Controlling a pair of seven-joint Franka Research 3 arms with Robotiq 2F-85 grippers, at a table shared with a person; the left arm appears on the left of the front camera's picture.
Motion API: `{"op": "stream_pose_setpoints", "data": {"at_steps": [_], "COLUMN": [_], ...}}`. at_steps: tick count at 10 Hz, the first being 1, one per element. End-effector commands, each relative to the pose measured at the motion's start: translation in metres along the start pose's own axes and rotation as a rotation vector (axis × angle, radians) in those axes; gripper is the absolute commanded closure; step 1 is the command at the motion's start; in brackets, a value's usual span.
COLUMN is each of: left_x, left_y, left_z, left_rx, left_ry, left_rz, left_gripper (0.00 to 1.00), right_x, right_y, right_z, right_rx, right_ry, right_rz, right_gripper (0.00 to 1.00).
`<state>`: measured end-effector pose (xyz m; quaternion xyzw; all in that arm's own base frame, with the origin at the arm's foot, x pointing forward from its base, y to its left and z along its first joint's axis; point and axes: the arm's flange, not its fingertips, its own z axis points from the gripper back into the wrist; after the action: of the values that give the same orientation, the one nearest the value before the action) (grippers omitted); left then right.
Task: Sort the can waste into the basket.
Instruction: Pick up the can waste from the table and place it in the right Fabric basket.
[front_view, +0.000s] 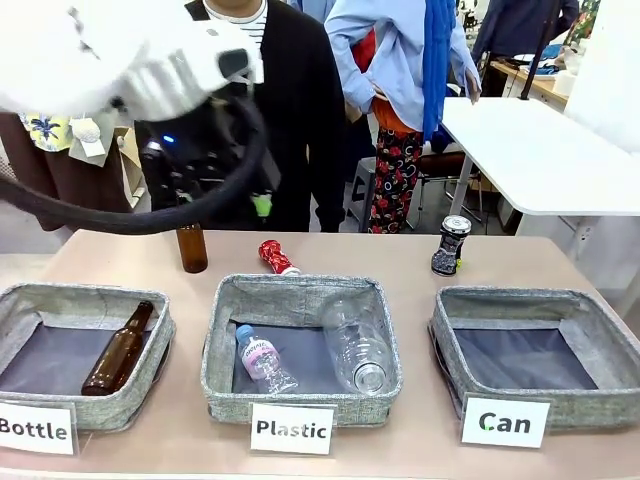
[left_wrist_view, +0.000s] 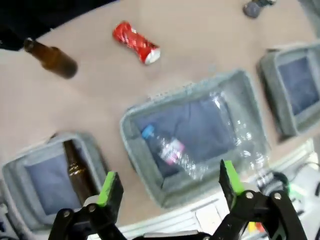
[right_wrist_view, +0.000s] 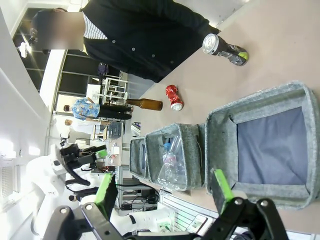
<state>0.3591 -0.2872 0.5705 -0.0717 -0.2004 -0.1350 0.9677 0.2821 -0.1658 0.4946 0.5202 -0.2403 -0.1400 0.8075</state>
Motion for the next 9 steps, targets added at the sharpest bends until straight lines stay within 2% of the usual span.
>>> {"op": "stream_pose_setpoints", "data": {"at_steps": [1, 2, 4, 5, 6, 8, 9], "left_x": [0.021, 0.0, 0.0, 0.009, 0.016, 0.045, 0.064], "left_y": [0.003, 0.0, 0.0, -0.004, -0.025, -0.047, -0.049], "left_z": [-0.012, 0.0, 0.0, -0.015, -0.032, -0.058, -0.069], "left_rx": [0.027, 0.0, 0.0, -0.001, 0.073, 0.077, 0.075], "left_ry": [-0.009, 0.0, 0.0, 0.001, -0.077, -0.041, -0.077], "left_rz": [0.1, 0.0, 0.0, 0.028, 0.167, 0.152, 0.198], "left_gripper": [0.0, 0.0, 0.0, 0.0, 0.0, 0.0, 0.0], "right_x": [0.003, 0.003, 0.003, 0.003, 0.003, 0.003, 0.003], "right_y": [0.001, 0.001, 0.001, 0.001, 0.001, 0.001, 0.001], "right_z": [-0.001, -0.001, -0.001, -0.001, -0.001, -0.001, -0.001], "right_rx": [0.026, 0.026, 0.026, 0.026, 0.026, 0.026, 0.026], "right_ry": [-0.015, -0.015, -0.015, -0.015, -0.015, -0.015, -0.015], "right_rz": [0.026, 0.026, 0.026, 0.026, 0.026, 0.026, 0.026], "right_gripper": [0.0, 0.0, 0.0, 0.0, 0.0, 0.0, 0.0]}}
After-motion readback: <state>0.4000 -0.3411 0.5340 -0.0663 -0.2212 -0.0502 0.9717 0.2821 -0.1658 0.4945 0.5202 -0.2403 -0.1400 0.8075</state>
